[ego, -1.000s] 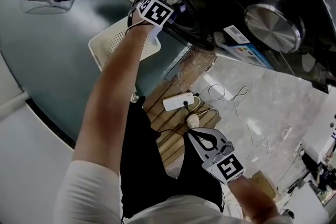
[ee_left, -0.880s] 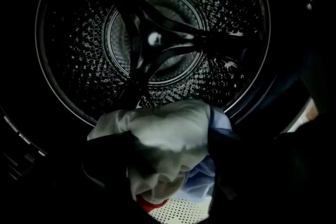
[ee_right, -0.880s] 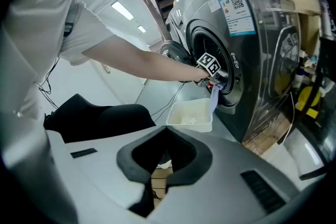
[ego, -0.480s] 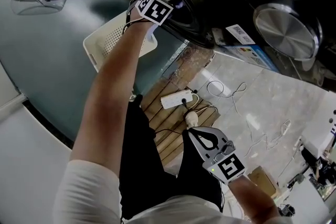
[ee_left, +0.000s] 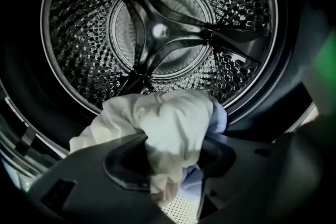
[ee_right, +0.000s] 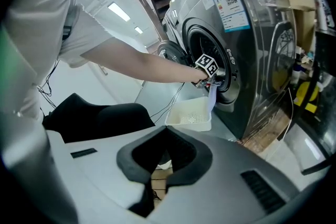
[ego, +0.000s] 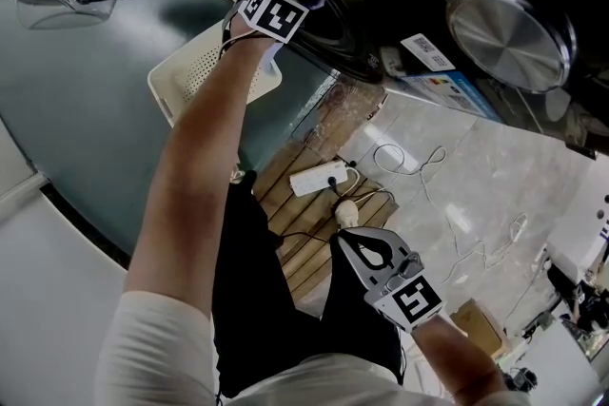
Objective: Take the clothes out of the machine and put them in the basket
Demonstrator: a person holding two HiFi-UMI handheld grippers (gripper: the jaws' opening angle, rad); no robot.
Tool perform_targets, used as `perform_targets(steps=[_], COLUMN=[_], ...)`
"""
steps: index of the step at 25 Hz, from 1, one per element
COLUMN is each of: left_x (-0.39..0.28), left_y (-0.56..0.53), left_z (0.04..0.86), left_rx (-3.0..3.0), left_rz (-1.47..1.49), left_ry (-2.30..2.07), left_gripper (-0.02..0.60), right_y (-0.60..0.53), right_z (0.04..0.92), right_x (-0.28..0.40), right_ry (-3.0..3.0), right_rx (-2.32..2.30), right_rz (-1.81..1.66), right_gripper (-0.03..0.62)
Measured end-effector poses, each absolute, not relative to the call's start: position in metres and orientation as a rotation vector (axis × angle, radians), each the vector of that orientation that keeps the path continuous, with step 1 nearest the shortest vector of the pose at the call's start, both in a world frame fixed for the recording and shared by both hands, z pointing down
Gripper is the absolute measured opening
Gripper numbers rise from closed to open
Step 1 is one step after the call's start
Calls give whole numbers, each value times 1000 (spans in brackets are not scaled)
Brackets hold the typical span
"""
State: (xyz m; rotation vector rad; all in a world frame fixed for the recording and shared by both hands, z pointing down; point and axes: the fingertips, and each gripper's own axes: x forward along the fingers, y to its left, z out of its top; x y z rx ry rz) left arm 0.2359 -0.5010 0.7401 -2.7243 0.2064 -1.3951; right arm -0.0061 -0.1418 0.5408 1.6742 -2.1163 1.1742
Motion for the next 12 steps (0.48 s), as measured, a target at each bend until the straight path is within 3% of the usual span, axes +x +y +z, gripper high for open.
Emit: perform_targets(steps=[12], left_x=[224], left_y=[-500], left_z=[713], left_rx=[-2760], left_rz=[-1357], left_ry=[314], left_gripper=[148], right_y=[-127], right_z=[530], right_x=[-4], right_ry=[-2127], right_rx=[1689], right_rz=[1147], right_gripper=[3])
